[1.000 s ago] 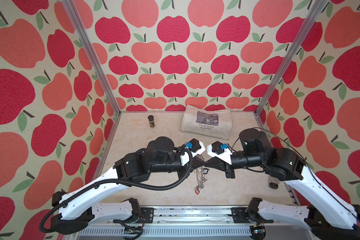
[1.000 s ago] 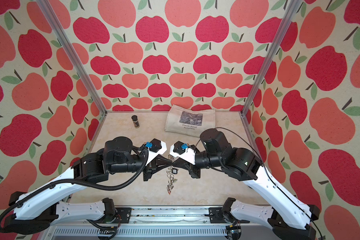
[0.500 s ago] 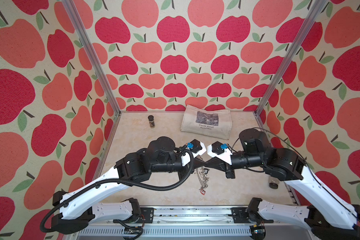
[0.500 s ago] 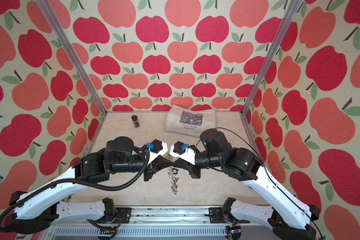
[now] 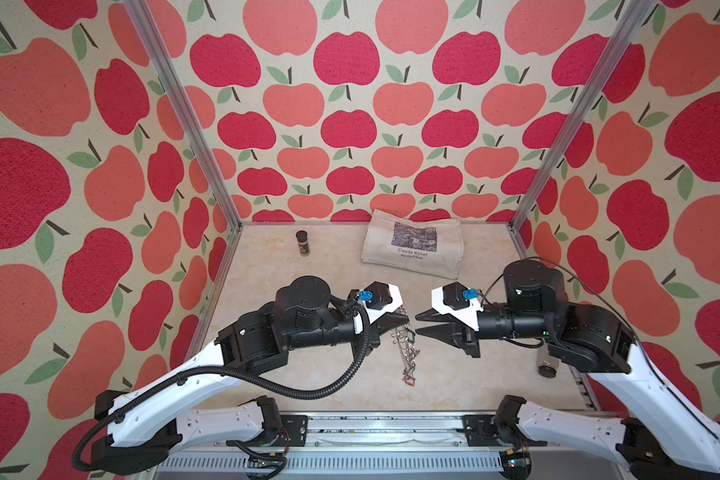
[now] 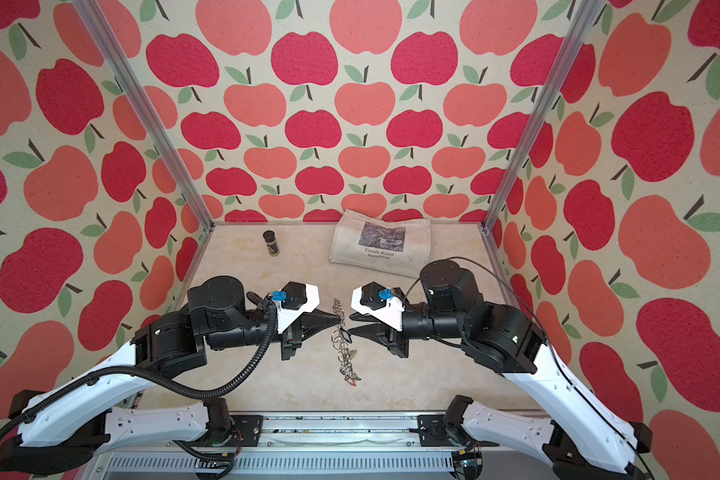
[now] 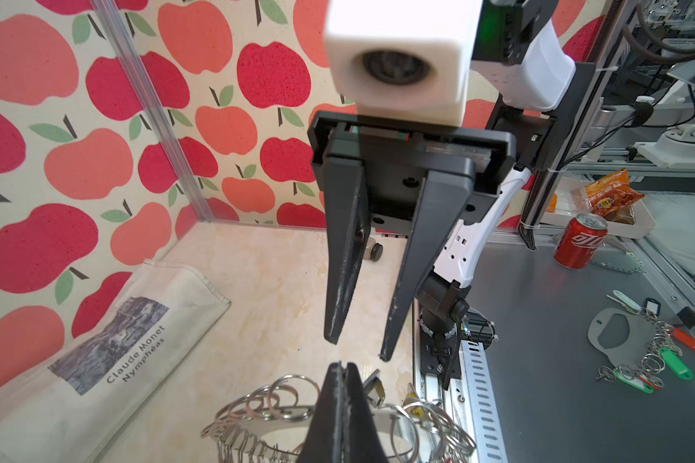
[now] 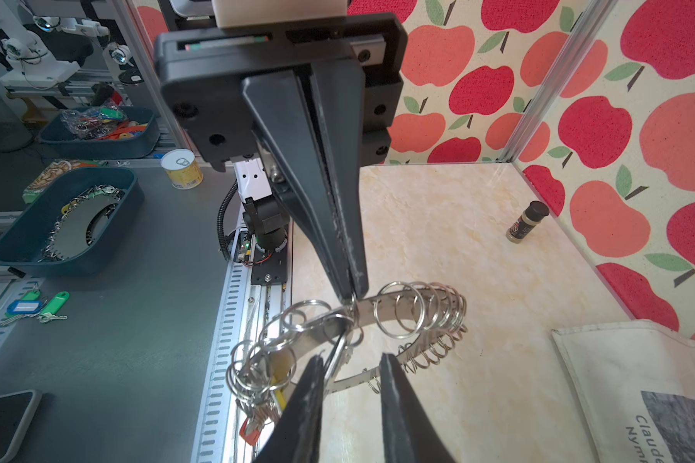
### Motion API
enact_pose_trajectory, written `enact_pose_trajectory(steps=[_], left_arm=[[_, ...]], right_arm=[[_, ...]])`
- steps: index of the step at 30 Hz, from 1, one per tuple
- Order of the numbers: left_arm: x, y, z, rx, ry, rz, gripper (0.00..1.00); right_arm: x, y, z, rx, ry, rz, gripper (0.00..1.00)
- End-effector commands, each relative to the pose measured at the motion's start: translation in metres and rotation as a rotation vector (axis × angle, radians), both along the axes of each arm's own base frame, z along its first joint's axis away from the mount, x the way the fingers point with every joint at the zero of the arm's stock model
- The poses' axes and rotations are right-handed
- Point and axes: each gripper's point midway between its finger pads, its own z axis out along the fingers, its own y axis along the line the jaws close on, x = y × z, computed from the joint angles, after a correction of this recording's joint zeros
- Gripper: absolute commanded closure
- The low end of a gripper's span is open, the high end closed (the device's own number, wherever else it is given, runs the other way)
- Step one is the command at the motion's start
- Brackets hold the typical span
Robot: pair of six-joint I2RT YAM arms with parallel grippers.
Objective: Put the keys on the keyring
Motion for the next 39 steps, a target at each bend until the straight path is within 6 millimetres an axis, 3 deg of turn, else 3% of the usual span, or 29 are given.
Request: enact_pose_trajectory(steps=[1, 11, 15, 26, 39], left_arm=[[-0.008, 0.005, 0.042, -0.138, -0.127, -0.037, 1.0], [-0.02, 0.011, 0.078, -0.314, -0.24, -0.087, 1.0], [-0.024, 0.011, 0.085, -0.35, -0.259, -0.103, 1.0], [-0.026, 0.016, 0.1, -0.426, -0.331, -0.1, 1.0], [-0.025, 0.015, 0.107, -0.458, -0.352, -0.1, 1.0]], right_arm=[[-0.001, -0.002, 0.027, 0.085, -0.036, -0.009, 0.73], [-0.009, 0.0, 0.076, 0.258, -0.071, 0.034, 0.78], [-0.012, 0.0, 0.084, 0.28, -0.066, 0.048, 0.79], [-0.015, 0.001, 0.084, 0.287, -0.042, 0.058, 0.82], [-0.02, 0.006, 0.085, 0.306, -0.015, 0.105, 0.95]])
